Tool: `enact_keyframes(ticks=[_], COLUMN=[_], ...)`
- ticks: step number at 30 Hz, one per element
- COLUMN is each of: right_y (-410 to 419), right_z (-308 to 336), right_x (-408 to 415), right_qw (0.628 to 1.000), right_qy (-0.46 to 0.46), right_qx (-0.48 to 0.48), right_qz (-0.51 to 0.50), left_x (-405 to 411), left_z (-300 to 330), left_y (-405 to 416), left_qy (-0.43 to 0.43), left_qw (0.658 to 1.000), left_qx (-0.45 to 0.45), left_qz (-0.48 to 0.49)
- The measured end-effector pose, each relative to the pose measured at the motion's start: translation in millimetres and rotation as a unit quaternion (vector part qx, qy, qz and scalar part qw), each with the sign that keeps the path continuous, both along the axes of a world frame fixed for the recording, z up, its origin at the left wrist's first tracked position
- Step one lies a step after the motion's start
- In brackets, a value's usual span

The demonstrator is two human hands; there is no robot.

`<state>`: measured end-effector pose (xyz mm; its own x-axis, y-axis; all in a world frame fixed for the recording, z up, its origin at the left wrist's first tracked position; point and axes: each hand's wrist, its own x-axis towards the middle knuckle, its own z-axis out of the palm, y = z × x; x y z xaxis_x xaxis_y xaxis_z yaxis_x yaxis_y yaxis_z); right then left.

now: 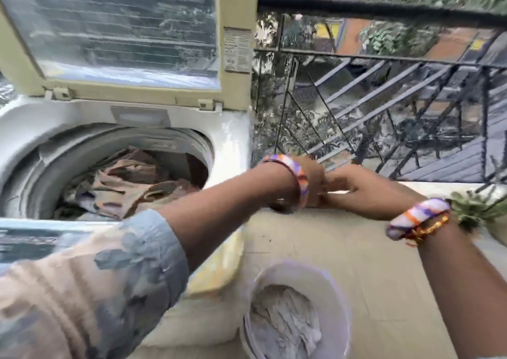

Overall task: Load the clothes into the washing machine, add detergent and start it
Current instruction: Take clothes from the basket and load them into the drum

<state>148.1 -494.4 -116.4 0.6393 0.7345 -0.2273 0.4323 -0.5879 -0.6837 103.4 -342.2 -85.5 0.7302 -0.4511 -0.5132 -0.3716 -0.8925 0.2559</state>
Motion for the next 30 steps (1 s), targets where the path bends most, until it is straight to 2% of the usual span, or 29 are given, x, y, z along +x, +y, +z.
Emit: enact_keyframes(ticks=[1,2,4,7,10,15,18,21,23,27,30], right_y=[-19,-36,-67,-93,-112,-129,-131,-127,-127,-139,-145], right_z=[-11,-25,-62,-123,-189,-315,-394,-462,-511,-599,-645], right_x=[5,10,17,16,3,-31,-53,-64,-63,-45,-23], right_qw=[1.0,0.999,0.997,0.99,0.971,0.934,0.915,0.899,0.885,0.875,0.847], right_qy=[-0.003,-0.004,-0.003,0.056,0.162,0.28,0.328,0.363,0.386,0.367,0.357], right_qx=[-0.006,-0.017,-0.045,-0.105,-0.14,-0.182,-0.205,-0.225,-0.228,-0.261,-0.328], right_qz=[-0.013,-0.028,-0.055,-0.08,-0.107,-0.13,-0.111,-0.094,-0.123,-0.177,-0.219], left_x=[10,12,19,23,18,8,4,0,-3,-6,-7], left_z=[-18,-25,-57,-102,-147,-305,-386,-458,-507,-581,-622], left_y=[-27,-49,-88,-110,-111,-96,-101,-103,-104,-103,-103], left_qy=[-0.001,-0.01,0.017,0.067,0.193,0.236,0.278,0.304,0.315,0.327,0.319], left_qw=[0.998,0.985,0.994,0.989,0.962,0.933,0.903,0.873,0.853,0.807,0.78], left_qx=[-0.034,-0.033,0.024,0.013,0.045,-0.004,-0.014,-0.02,-0.023,-0.045,-0.058], left_qz=[0.058,0.17,0.108,0.134,0.187,0.27,0.328,0.382,0.416,0.49,0.534])
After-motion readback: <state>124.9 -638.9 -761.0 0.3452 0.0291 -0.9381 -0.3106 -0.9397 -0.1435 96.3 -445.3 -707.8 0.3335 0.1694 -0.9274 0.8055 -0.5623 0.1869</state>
